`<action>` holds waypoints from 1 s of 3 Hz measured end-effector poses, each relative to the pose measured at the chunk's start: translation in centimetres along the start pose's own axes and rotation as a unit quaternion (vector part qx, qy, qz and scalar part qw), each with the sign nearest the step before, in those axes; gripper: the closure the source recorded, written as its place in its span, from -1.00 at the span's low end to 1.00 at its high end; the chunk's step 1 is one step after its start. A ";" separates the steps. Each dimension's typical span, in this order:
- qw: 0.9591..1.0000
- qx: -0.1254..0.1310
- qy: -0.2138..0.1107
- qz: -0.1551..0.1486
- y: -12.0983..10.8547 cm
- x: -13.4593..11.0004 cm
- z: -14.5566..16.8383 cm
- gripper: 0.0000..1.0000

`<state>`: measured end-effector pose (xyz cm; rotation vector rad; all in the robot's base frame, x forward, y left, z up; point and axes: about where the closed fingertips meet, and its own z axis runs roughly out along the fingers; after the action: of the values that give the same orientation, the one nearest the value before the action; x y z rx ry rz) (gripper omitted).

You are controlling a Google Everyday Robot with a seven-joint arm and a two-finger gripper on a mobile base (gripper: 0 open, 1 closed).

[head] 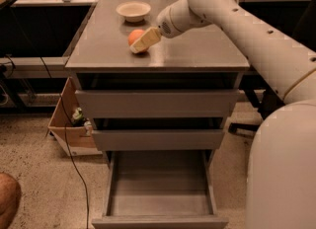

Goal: Place orange into bottom drawer

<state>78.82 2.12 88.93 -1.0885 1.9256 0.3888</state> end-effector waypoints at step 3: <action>0.998 -0.005 -0.048 0.038 0.5 0.2 2.8 -1.00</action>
Offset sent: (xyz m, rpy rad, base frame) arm 0.0093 0.0013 -0.0157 0.0984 -0.0127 -0.0669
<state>79.85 4.03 87.15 -0.9875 1.8860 0.4841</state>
